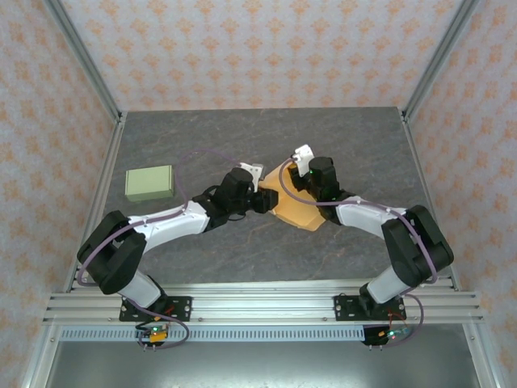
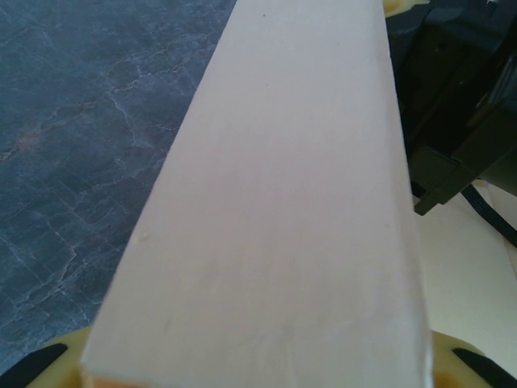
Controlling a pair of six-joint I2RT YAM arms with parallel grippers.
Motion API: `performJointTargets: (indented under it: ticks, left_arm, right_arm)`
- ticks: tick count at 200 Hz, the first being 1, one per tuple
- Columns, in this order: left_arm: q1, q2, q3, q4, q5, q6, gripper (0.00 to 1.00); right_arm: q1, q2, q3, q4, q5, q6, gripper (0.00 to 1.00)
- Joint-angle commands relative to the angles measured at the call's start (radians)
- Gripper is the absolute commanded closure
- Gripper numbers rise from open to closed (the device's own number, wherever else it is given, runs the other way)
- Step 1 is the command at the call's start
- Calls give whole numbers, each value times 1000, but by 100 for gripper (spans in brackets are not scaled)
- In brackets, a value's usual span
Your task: Fold the paper box
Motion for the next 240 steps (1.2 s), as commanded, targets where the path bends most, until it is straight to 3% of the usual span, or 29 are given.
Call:
performJointTargets:
  ticks: [1, 19, 33, 68, 95, 116, 153, 173, 240]
  left_arm:
    - [-21, -61, 31, -13, -19, 26, 81]
    - [-18, -63, 42, -59, -75, 64, 80]
    - [-16, -70, 48, -82, -113, 92, 80]
    - [-2, -62, 68, -112, -136, 103, 80]
    - [-1, -58, 84, -122, -128, 111, 80]
    - [0, -55, 101, -135, -105, 106, 80]
    - [-2, -63, 81, -107, -77, 71, 80]
    - [-2, -63, 65, -81, -48, 52, 80]
    - [-3, -83, 51, -94, -54, 47, 80]
  right_arm:
    - [-35, -37, -31, 3, 11, -15, 55]
    - [-66, -102, -27, -128, -235, -75, 52]
    - [-102, -148, -21, -213, -360, -112, 50]
    - [-177, -194, 7, -366, -494, -186, 39]
    - [-180, -151, 68, -461, -588, -222, 38]
    - [-175, -117, 61, -378, -531, -169, 38]
    - [-129, -70, 57, -254, -269, -143, 40]
    - [-99, -34, 73, -216, -196, -146, 43]
    - [-57, 29, 81, -108, -2, -97, 64]
